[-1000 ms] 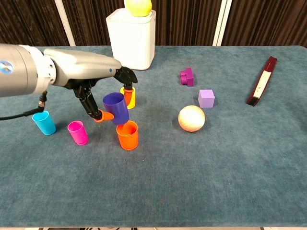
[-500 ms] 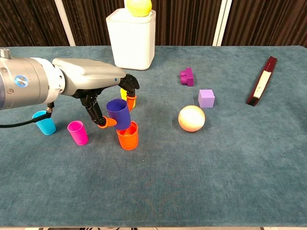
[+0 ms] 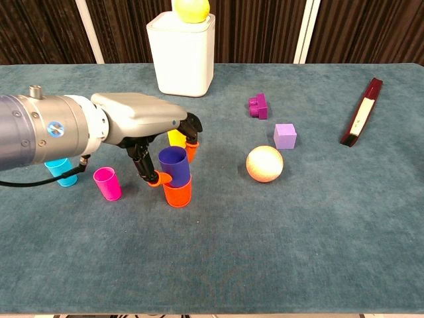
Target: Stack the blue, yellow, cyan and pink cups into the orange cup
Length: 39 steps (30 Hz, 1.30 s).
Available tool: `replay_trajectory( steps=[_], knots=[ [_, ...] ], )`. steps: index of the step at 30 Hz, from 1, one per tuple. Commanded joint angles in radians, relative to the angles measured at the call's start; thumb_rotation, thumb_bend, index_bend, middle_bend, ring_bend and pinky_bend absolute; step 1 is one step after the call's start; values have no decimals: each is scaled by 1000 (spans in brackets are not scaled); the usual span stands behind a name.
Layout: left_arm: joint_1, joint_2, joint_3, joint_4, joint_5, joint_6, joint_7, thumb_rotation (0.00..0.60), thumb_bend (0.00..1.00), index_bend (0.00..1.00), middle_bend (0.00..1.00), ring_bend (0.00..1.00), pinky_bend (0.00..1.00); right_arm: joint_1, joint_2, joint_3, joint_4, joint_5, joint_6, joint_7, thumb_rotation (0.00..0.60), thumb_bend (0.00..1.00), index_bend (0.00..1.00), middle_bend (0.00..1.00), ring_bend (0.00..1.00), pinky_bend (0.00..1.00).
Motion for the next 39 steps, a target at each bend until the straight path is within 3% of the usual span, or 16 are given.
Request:
replay_trajectory(
  steps=[1,9,15,25,32,39],
  knots=[
    [-5,-7,6,3,-6,5,12,600,342,399,86,0,0,-1,2,0,-1,-1,1,2,600,424,36,0,51,0],
    [-23,-12,25,3,-32,18,62,600,315,184,73,0,0,-2,3,0,-2,-2,1,6,600,424,36,0,51,0],
    [-27,5,13,-12,-51,33,62,600,315,105,70,0,0,-1,2,-1,-2,-3,-1,4,600,424,36,0,51,0],
    [7,59,-67,-3,17,59,-70,600,313,105,70,0,0,-2,-1,6,5,10,1,4,600,424,36,0,51,0],
    [-12,101,-114,58,-41,-14,-114,600,311,168,70,0,0,2,-9,19,26,38,-9,-5,600,424,36,0,51,0],
    [-58,98,-123,171,-131,-105,-101,600,297,192,69,0,0,15,-31,31,74,97,-56,-11,600,424,36,0,51,0]
  ],
)
